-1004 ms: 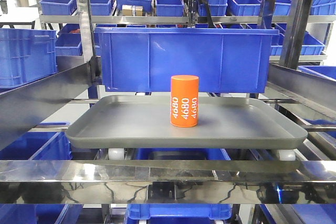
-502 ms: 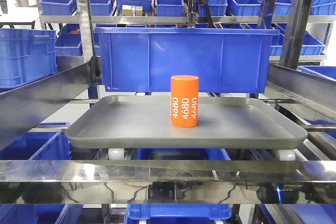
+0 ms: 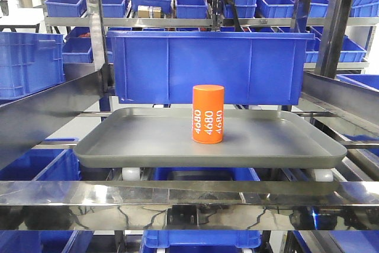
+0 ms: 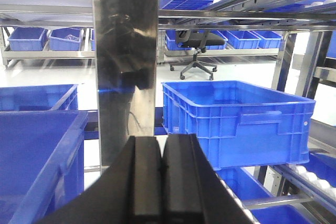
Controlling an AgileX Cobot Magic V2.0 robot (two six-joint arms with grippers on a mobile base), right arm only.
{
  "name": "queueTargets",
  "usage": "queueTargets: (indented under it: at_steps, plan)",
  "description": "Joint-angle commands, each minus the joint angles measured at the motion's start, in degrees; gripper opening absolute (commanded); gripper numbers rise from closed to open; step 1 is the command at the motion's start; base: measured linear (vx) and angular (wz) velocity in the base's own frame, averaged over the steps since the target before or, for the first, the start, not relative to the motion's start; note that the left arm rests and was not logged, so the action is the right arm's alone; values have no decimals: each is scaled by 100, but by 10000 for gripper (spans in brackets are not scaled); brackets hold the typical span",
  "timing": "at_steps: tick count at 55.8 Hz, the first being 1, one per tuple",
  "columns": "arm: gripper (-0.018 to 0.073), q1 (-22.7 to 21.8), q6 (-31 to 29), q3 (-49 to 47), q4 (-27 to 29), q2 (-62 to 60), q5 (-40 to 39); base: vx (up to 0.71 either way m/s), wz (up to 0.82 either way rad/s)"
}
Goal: Grab orange capacitor from left shelf to right conveyor
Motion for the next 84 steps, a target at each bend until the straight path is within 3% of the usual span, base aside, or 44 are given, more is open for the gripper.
queueTargets:
  at_steps: [1,39,49,57,61,74,84]
  plan:
    - [-10,-21,-50,56,-21,-84,-485,0,0]
    - [-10,-21,-50,56,4,-84,-586,0,0]
    - [-10,-21,-50,56,4,-84,-1201,0,0]
    - [-10,-21,-50,9,-25,-84,-2130,0,0]
    - [-10,-21,-50,-319,-146,-84,-2035,0,0]
    - [-10,-21,-45,-2430,-411,709,-221,0,0]
    - [-7,-21,-45,-3524,-413,1724,-171,0,0]
